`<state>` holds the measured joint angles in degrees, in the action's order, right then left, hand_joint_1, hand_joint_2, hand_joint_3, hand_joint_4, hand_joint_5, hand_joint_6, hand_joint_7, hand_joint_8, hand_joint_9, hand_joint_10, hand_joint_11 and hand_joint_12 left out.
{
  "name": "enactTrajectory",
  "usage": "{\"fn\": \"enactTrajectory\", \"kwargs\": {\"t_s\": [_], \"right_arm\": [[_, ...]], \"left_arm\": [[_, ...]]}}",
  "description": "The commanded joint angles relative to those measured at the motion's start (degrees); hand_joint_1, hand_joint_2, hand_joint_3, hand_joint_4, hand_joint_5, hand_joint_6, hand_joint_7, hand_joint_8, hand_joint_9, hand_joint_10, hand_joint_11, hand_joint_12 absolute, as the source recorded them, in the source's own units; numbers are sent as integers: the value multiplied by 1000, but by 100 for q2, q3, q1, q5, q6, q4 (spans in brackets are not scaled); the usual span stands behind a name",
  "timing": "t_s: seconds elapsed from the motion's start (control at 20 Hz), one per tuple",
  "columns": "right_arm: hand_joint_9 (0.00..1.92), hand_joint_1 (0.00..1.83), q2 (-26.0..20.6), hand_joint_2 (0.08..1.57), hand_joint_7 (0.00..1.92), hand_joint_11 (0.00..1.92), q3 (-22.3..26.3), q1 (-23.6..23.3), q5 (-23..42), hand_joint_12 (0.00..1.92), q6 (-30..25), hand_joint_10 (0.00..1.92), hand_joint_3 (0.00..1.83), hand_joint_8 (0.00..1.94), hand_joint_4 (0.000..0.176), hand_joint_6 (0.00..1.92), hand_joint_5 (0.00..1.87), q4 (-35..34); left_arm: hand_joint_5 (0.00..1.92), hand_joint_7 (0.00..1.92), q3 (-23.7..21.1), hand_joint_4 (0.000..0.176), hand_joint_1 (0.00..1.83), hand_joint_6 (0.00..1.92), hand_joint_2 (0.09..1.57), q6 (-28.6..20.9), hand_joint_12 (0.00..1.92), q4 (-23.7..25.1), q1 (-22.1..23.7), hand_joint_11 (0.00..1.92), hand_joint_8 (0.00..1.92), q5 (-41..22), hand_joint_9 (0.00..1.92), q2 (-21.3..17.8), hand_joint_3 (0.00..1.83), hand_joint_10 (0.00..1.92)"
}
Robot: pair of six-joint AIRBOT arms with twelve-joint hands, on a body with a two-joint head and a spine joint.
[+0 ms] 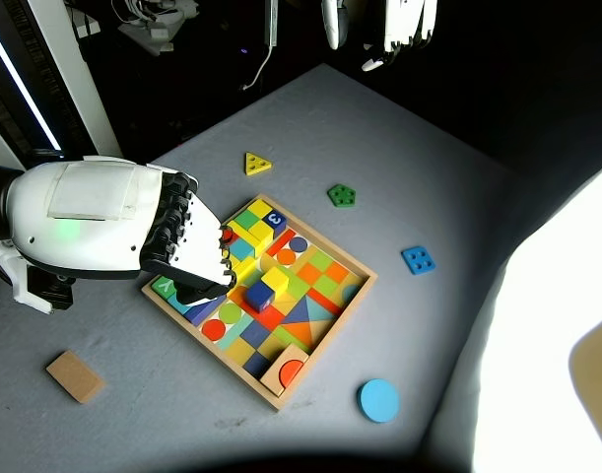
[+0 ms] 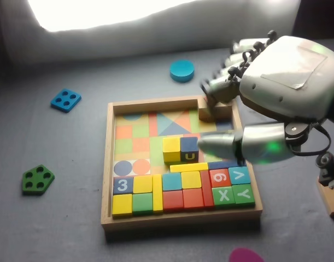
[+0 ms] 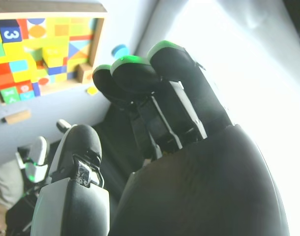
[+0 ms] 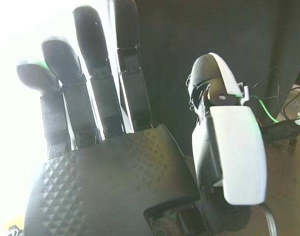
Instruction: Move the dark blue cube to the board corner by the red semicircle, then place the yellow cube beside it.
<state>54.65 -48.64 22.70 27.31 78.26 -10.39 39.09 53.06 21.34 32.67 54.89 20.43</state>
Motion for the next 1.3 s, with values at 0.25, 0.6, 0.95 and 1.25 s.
{"fn": "enactTrajectory", "kwargs": {"t_s": [0.25, 0.6, 0.95, 1.25], "right_arm": [[0, 0, 28, 1074, 0, 0, 31, -54, 667, 0, 298, 0, 53, 0, 38, 54, 7, -255], [0, 0, 309, 1074, 0, 0, -75, 32, 115, 0, 1708, 0, 43, 0, 82, 32, 75, -1424], [0, 0, 719, 1124, 83, 0, -442, 66, 19, 0, 2246, 0, 34, 6, 38, 224, 721, -2024], [0, 0, 1172, 1114, 74, 0, -735, 154, 247, 0, 2487, 0, 7, 4, 39, 139, 746, -2195]], "left_arm": [[15, 29, -72, 12, 51, 0, 1254, 89, 484, -145, -15, 0, 1, -623, 61, -8, 1, 2], [0, 8, -169, 10, 18, 0, 1263, 192, 356, -433, -280, 0, 3, -659, 27, -18, 1, 5], [10, 5, -193, 21, 0, 2, 1263, 338, 460, -816, -696, 0, 1, -709, 41, -29, 0, 5], [13, 20, -173, 22, 0, 6, 1251, 322, 450, -760, -913, 0, 8, -704, 47, -29, 0, 8]]}}
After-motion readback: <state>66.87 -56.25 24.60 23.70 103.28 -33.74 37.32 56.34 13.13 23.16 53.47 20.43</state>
